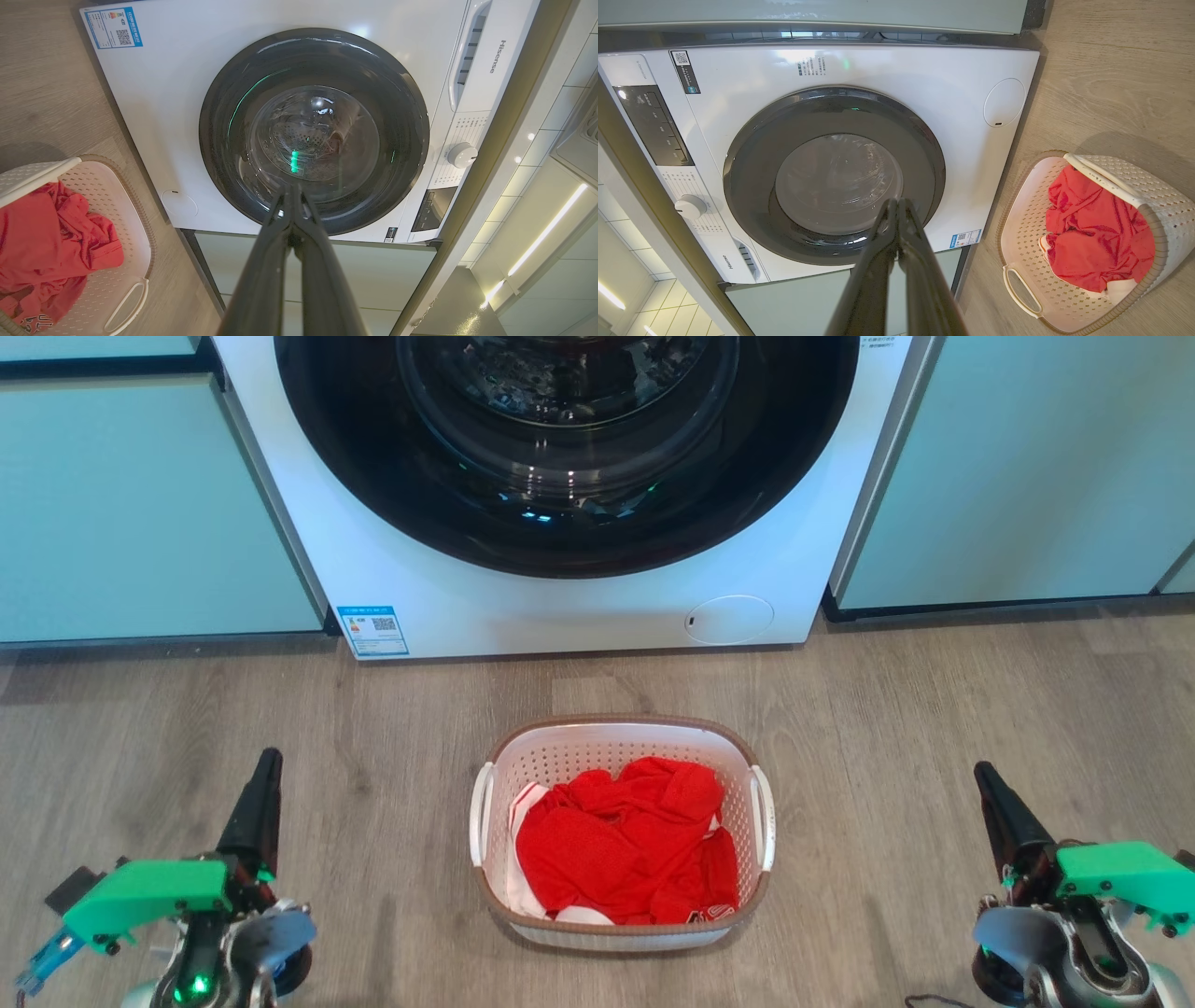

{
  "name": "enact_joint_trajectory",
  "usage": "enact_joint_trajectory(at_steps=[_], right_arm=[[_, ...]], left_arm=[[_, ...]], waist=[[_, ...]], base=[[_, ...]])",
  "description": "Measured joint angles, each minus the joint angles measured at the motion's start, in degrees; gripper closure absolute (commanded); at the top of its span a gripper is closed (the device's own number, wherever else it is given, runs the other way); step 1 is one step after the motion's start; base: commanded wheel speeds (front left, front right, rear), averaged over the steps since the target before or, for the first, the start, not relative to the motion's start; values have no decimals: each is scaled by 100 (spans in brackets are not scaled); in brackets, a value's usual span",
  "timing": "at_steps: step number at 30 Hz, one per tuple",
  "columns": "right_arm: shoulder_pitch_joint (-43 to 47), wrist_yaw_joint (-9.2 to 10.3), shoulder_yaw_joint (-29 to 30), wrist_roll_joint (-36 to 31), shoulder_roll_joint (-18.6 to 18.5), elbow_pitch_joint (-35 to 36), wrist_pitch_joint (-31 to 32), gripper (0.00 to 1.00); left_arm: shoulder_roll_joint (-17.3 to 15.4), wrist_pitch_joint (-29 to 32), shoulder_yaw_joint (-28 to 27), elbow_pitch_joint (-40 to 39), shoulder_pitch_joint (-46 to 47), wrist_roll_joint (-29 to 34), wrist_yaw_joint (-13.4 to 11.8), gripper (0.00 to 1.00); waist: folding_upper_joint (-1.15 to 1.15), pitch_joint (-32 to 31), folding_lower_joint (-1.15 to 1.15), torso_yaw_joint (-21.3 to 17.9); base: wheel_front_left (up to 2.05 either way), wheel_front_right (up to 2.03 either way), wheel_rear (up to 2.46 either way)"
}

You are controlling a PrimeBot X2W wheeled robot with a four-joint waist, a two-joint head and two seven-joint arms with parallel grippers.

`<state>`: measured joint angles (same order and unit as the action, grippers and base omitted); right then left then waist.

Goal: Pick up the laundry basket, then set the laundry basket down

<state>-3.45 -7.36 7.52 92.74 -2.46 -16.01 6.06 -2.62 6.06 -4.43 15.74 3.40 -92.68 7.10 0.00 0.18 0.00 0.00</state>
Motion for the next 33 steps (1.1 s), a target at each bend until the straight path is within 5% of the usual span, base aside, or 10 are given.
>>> enact_joint_trajectory(at_steps=[18,19,33], right_arm=[[0,0,0,0,0,0,0,100],[0,0,0,0,0,-2,0,0],[365,1,-174,-31,60,-411,-140,0]], left_arm=[[0,0,0,0,0,0,0,100],[0,0,0,2,-1,-1,-1,0],[55,-130,79,350,-442,69,-8,0]], waist=[[0,0,0,0],[0,0,0,0],[0,-11,0,-3]], base=[[0,0,0],[0,0,0],[0,0,0]])
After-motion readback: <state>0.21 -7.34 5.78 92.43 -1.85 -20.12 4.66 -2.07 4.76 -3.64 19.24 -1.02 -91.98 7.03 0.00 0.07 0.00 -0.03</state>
